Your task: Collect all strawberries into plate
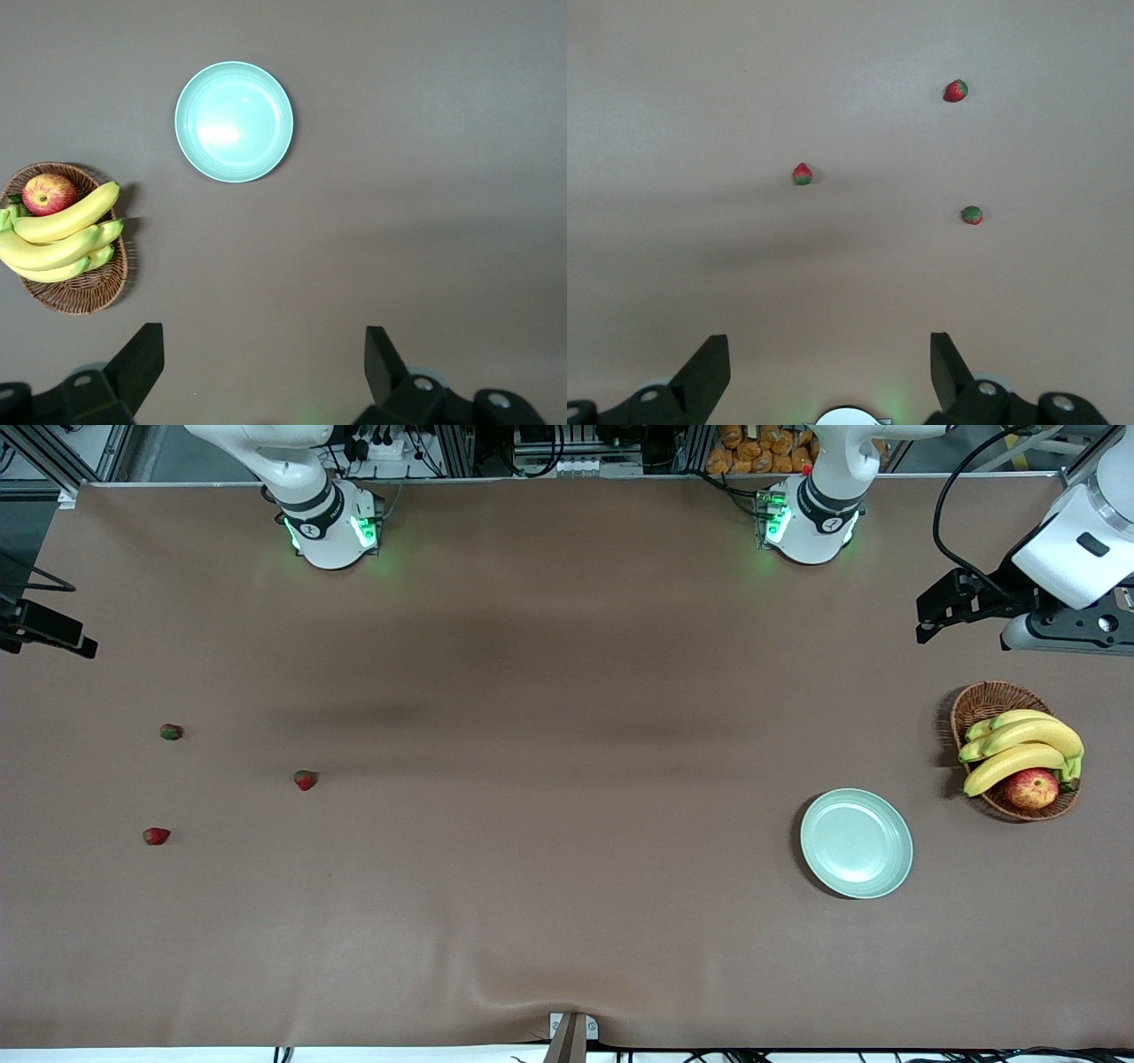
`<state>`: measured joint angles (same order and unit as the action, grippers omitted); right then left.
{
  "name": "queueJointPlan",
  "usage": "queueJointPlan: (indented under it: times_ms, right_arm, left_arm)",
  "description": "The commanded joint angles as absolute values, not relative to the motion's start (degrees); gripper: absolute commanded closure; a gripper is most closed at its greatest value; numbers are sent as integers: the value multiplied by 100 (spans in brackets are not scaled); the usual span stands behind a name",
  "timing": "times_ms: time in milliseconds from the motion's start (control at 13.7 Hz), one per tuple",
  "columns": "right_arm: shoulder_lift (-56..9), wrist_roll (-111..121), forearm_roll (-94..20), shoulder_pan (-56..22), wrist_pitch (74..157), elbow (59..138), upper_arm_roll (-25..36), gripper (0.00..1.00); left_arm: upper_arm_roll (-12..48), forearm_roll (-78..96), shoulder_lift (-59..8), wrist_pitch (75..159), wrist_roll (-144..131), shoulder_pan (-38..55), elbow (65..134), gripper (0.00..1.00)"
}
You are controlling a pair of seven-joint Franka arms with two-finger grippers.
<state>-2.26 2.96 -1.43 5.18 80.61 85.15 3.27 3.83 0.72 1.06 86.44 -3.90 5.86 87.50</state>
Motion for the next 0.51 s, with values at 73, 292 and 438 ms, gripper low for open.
queueJointPlan:
  times_ms: [73, 292, 438]
  right_arm:
    - [-185, 316, -53, 589, 8095, 8543, 272, 0]
    - [-272, 325, -26, 598, 8295, 8587, 272, 0]
    - [-491, 325, -18, 667, 8786, 8727, 272, 0]
  left_arm:
    - [395, -87, 97, 8552, -325, 580, 8684, 0]
    - [396, -123, 97, 8543, -273, 571, 8675, 0]
    - [387, -123, 79, 8543, -264, 580, 8657, 0]
